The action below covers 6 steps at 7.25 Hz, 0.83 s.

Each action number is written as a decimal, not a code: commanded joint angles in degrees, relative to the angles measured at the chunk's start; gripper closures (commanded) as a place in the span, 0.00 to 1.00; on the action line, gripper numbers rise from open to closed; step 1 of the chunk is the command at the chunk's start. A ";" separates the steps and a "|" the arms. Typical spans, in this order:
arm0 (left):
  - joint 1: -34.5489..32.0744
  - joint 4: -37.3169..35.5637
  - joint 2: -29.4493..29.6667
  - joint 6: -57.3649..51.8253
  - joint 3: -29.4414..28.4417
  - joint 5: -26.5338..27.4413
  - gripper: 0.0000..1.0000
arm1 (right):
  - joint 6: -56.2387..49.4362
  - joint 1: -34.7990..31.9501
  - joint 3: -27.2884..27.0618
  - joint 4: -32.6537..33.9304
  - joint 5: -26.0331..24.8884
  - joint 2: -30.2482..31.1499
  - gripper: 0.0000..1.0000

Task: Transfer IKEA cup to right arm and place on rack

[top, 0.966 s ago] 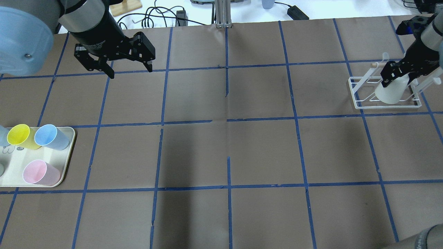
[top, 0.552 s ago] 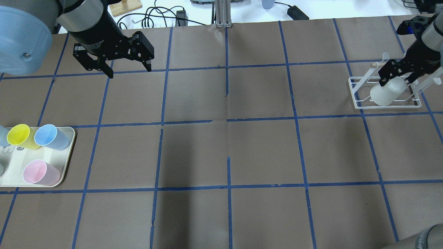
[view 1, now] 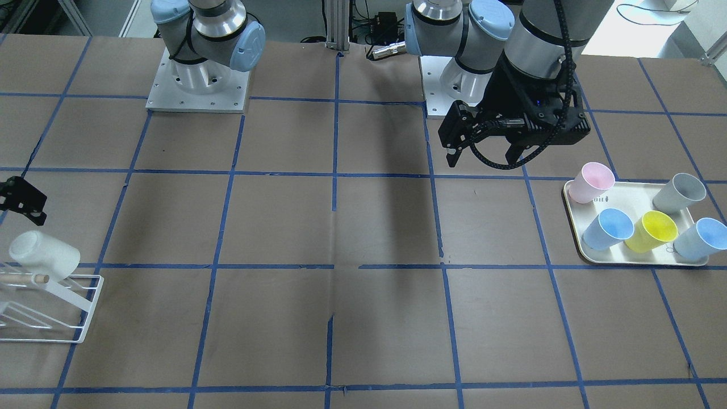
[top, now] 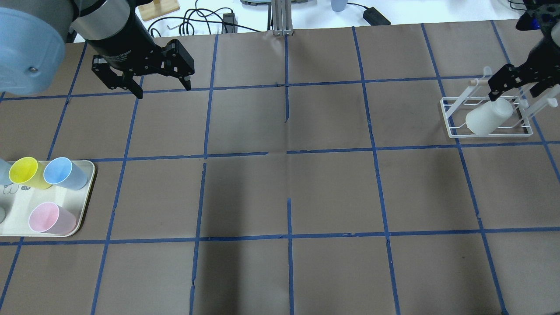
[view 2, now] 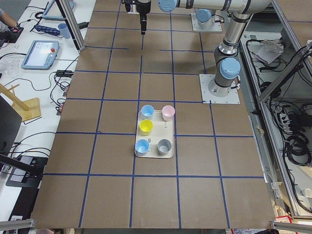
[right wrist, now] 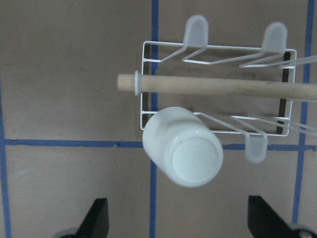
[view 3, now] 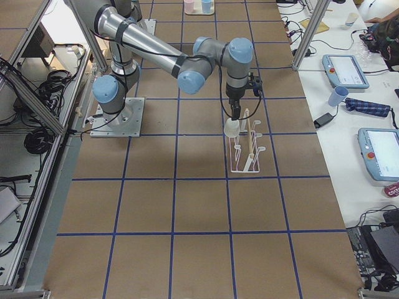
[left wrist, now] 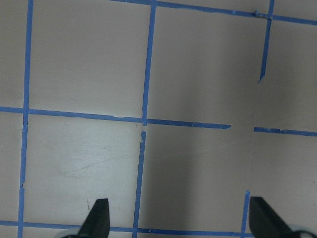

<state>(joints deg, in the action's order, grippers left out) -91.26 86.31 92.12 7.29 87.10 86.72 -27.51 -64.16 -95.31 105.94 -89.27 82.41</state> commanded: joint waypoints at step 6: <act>0.12 0.00 -0.01 0.00 0.00 0.03 0.00 | 28.27 -24.76 -0.84 -15.40 4.20 13.75 0.00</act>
<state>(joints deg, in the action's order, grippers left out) -91.17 86.31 92.11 7.29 87.10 86.75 -2.93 -85.18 -96.11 91.90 -84.62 96.01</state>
